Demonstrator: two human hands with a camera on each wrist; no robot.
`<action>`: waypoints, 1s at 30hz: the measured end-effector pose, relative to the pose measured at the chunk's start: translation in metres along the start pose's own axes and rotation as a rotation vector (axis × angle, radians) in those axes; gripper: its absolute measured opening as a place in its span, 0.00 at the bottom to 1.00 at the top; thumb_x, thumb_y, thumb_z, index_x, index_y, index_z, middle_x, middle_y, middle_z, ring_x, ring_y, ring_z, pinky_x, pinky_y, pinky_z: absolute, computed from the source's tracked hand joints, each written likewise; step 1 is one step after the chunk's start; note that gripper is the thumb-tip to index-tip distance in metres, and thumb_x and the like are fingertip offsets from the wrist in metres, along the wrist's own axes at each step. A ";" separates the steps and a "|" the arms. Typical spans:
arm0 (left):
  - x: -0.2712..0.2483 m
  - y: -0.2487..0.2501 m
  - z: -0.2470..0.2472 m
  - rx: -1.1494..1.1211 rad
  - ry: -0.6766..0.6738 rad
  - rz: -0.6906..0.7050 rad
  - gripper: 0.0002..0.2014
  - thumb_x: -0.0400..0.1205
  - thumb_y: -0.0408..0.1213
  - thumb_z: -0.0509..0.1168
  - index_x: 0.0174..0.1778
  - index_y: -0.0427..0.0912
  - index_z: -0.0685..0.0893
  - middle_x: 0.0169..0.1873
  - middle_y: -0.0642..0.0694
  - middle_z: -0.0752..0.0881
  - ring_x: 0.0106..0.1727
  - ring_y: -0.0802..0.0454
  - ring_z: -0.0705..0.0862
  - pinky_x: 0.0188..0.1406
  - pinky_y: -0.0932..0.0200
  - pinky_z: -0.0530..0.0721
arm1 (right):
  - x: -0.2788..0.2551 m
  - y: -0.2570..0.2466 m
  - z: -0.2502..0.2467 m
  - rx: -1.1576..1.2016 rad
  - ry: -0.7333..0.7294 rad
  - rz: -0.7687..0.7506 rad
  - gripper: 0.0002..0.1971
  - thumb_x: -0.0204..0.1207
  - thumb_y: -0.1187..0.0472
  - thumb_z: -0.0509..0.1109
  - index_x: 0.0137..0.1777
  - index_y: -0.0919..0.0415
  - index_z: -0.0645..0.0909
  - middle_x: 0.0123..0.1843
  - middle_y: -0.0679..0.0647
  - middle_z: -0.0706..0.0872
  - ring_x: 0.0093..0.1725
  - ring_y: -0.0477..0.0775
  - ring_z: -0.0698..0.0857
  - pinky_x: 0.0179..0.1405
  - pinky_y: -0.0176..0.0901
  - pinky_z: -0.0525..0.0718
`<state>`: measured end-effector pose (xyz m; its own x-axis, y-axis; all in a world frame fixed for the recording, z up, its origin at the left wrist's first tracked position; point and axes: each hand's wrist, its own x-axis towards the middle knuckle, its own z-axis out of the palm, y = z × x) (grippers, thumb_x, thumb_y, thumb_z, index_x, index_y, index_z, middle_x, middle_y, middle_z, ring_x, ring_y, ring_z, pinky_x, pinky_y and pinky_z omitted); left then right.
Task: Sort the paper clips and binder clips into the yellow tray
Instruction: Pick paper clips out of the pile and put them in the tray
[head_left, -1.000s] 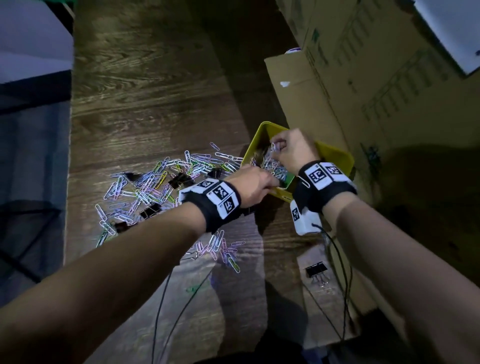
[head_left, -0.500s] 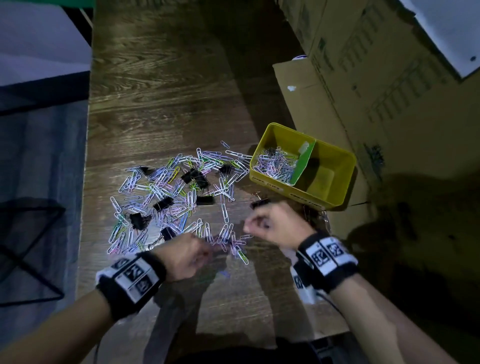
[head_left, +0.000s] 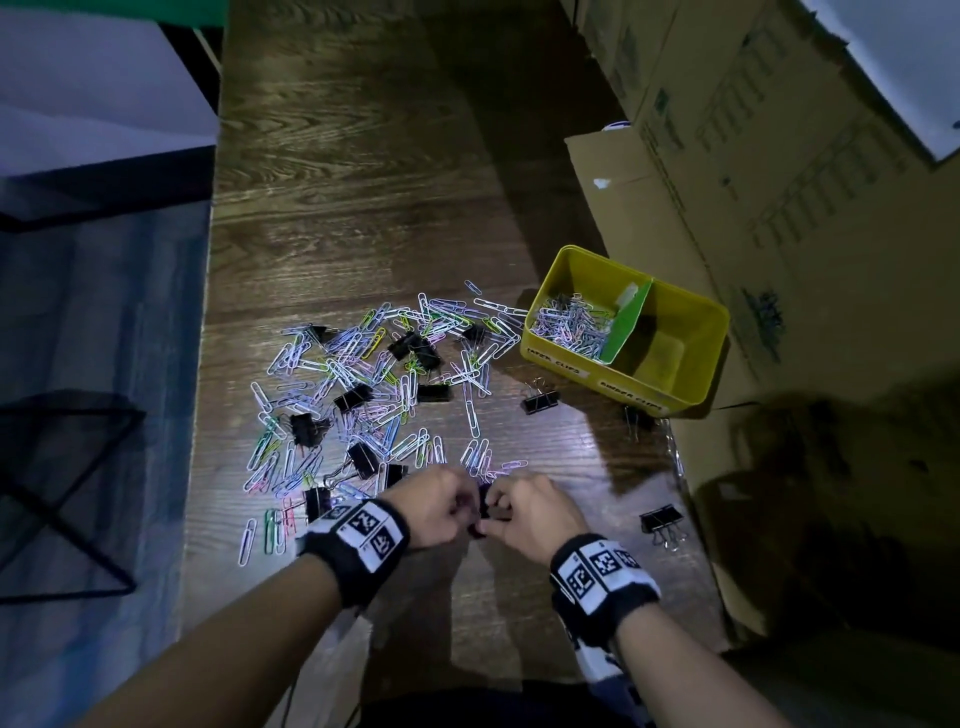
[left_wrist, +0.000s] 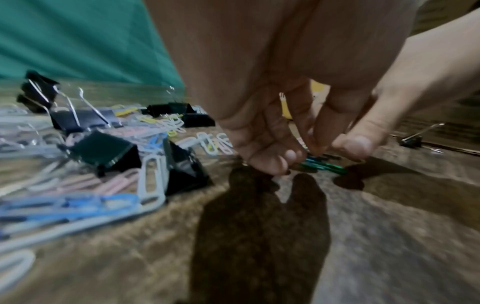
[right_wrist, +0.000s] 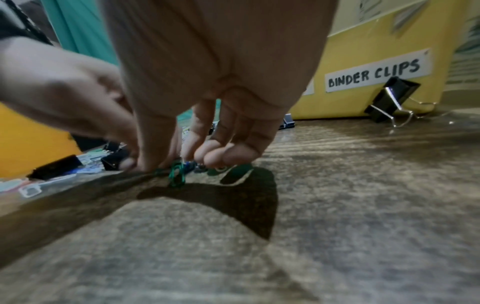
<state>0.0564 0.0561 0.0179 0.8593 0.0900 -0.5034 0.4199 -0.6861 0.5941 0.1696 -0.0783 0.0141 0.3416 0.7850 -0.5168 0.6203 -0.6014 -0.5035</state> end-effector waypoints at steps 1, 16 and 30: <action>0.001 -0.003 -0.003 0.011 0.042 -0.002 0.09 0.71 0.34 0.59 0.39 0.46 0.84 0.41 0.50 0.84 0.40 0.54 0.81 0.43 0.55 0.83 | 0.000 -0.001 0.002 0.014 -0.024 0.008 0.14 0.68 0.48 0.77 0.50 0.52 0.84 0.49 0.49 0.87 0.48 0.50 0.84 0.46 0.39 0.80; 0.002 -0.022 -0.009 0.058 0.419 -0.208 0.21 0.75 0.29 0.63 0.66 0.38 0.78 0.59 0.38 0.80 0.60 0.41 0.79 0.61 0.51 0.80 | 0.009 0.007 0.009 -0.075 0.157 0.048 0.41 0.68 0.44 0.75 0.77 0.54 0.60 0.70 0.57 0.67 0.71 0.56 0.67 0.67 0.48 0.73; 0.035 0.007 -0.013 0.435 0.096 -0.196 0.47 0.72 0.59 0.68 0.81 0.52 0.49 0.79 0.42 0.55 0.75 0.39 0.60 0.70 0.41 0.69 | 0.027 0.015 -0.011 -0.140 0.159 -0.026 0.44 0.69 0.47 0.76 0.81 0.53 0.58 0.74 0.55 0.66 0.74 0.56 0.63 0.72 0.52 0.71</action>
<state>0.0936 0.0641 0.0126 0.8077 0.2999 -0.5077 0.4333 -0.8858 0.1660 0.1960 -0.0639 0.0004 0.4245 0.8204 -0.3832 0.7190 -0.5626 -0.4081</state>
